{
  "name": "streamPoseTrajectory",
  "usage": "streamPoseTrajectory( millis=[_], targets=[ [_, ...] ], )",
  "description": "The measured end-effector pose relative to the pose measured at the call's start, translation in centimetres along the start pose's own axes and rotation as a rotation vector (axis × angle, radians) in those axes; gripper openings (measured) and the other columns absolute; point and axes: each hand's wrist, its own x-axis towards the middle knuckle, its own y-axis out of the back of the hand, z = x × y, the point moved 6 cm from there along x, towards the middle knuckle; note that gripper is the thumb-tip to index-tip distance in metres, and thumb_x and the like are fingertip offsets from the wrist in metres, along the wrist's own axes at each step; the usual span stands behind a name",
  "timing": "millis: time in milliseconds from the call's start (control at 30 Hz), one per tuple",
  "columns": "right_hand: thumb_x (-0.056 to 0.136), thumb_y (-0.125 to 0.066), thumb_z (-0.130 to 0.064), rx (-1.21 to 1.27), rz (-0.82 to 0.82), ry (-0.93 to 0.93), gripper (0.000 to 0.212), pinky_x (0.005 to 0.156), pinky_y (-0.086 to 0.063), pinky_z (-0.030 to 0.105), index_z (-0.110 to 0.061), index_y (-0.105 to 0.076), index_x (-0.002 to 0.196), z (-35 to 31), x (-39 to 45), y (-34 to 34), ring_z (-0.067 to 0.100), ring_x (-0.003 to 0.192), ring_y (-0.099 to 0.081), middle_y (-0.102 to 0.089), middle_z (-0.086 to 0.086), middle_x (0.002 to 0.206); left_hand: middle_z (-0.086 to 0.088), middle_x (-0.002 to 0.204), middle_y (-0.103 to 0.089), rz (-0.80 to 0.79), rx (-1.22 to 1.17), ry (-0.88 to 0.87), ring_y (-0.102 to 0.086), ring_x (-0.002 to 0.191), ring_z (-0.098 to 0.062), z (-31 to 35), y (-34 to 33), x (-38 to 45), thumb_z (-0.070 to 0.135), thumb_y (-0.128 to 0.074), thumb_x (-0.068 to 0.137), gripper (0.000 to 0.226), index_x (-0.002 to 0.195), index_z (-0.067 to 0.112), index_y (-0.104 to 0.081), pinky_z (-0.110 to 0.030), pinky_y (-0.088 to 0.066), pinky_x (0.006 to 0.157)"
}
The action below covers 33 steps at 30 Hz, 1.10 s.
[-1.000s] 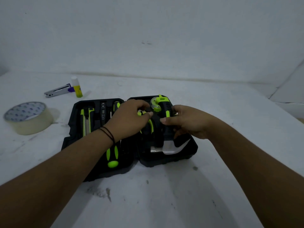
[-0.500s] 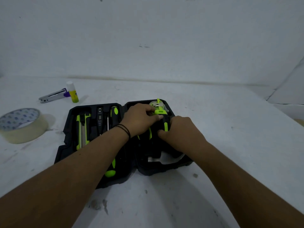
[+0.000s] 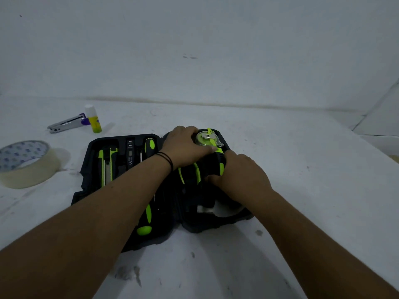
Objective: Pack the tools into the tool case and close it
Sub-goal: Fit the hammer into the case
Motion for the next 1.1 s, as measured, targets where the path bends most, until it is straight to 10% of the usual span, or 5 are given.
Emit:
streamPoseTrajectory(
  millis=[167,400,767,1100],
  targets=[
    [0.071,-0.067,-0.057,0.080,-0.060,-0.015,0.043,0.060,-0.039,0.027,-0.021,-0.052,0.090,0.5,1.3,0.8,0.023,0.089,-0.053,-0.053,-0.001,0.083,-0.018,0.141,-0.036,-0.116,0.231,0.042,-0.027,0.135,-0.033,0.0,-0.7,1.0,0.073,-0.060,0.064,0.090,0.135,0.020,-0.040,-0.047,-0.028,0.110],
    [0.050,-0.062,-0.078,0.125,-0.200,-0.115,0.096,0.102,-0.033,0.044,-0.035,-0.038,0.132,2.3,2.7,-0.1,0.029,0.124,-0.037,-0.042,0.006,0.134,-0.017,0.155,-0.011,-0.185,0.369,0.069,-0.004,0.144,-0.033,-0.5,-1.2,1.3,0.076,-0.057,0.063,0.104,0.145,0.022,-0.022,-0.052,-0.009,0.116],
    [0.053,-0.075,-0.065,0.281,-0.508,-0.088,0.118,0.103,-0.040,0.036,-0.029,-0.012,0.146,4.6,-0.7,-0.7,0.018,0.126,-0.042,-0.040,-0.003,0.142,-0.010,0.158,0.001,-0.266,0.359,0.046,0.010,0.144,-0.026,-0.6,-1.0,0.2,0.087,-0.054,0.049,0.121,0.147,0.029,-0.011,-0.055,0.005,0.114],
    [0.024,-0.055,-0.091,0.172,-0.418,-0.086,0.138,0.106,-0.032,0.052,-0.031,-0.016,0.142,5.6,-1.0,-1.9,0.022,0.129,-0.040,-0.040,-0.003,0.142,-0.010,0.157,0.010,-0.329,0.423,0.074,0.017,0.143,-0.028,-0.4,-1.3,0.1,0.088,-0.052,0.047,0.126,0.148,0.029,-0.006,-0.060,0.008,0.112]
  ],
)
